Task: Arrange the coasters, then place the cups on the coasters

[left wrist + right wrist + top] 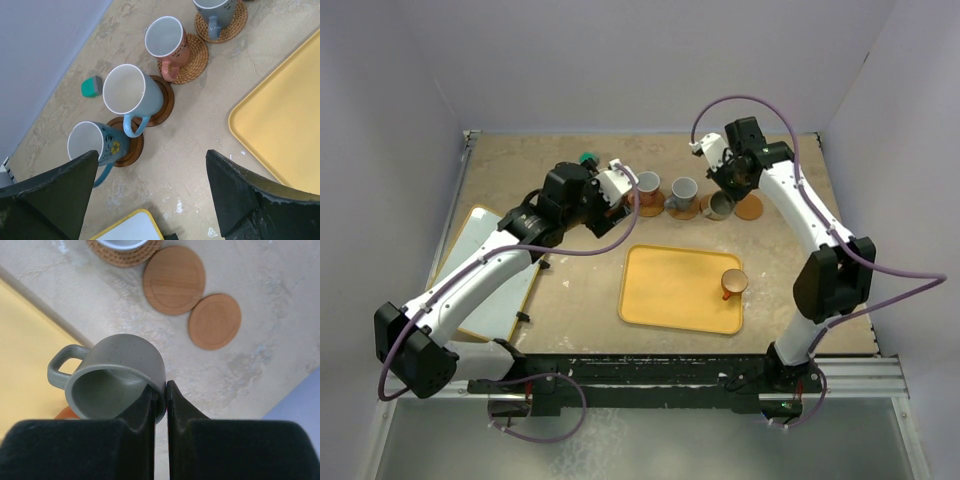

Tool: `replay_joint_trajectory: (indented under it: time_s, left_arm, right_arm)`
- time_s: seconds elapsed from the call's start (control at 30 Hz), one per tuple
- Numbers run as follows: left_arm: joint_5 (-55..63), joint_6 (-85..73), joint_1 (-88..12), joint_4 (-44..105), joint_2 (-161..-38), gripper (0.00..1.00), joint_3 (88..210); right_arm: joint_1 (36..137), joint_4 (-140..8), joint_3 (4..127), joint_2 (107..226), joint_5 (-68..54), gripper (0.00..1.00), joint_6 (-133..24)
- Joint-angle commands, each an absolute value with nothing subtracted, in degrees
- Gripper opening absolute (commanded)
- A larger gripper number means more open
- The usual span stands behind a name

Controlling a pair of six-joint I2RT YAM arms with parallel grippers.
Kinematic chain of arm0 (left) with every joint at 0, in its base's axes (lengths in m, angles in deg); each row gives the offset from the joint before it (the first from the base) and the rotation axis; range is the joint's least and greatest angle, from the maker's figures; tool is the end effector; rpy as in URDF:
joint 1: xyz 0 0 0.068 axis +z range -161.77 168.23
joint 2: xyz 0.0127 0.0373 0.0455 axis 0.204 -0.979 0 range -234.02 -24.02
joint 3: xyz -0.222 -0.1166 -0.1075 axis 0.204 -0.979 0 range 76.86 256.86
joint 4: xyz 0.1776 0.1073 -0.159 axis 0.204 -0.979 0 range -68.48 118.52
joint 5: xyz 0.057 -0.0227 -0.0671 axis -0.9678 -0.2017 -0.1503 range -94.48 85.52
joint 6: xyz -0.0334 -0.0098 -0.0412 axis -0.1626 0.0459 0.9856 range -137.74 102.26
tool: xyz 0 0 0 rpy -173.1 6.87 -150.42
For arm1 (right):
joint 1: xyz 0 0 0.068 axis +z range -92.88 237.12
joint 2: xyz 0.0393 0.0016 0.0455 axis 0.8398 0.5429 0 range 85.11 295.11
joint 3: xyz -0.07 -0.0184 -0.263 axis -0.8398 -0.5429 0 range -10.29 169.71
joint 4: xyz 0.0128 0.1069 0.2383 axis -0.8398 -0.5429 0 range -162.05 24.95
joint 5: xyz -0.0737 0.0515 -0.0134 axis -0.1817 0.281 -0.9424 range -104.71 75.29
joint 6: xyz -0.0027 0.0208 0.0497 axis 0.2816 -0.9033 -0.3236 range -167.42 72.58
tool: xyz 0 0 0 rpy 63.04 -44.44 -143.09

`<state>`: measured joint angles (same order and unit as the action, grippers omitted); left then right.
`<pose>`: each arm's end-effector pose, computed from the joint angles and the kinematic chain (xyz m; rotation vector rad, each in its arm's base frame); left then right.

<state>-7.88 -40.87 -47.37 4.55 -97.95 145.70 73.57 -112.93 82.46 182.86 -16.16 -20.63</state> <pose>0.2387 -0.1683 0.3519 0.9872 1.8282 -0.0713 0.3562 0.1042 0.3261 -0.9101 2.3247 -0.1068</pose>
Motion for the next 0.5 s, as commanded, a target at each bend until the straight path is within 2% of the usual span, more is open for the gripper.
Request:
replay_joint_trajectory:
  time_s: [0.0, 0.47]
  left_arm:
    - [-7.2, -40.5, -46.5, 7.8, -95.5, 0.85, 145.6]
    - [-6.8, -40.7, -46.1, 8.5, -95.0, 0.85, 144.6]
  right_arm:
    - [71.0, -114.2, 89.1, 186.5, -15.2, 0.00, -17.8]
    - [67.1, -120.2, 105.2, 203.2, -10.1, 0.00, -13.1]
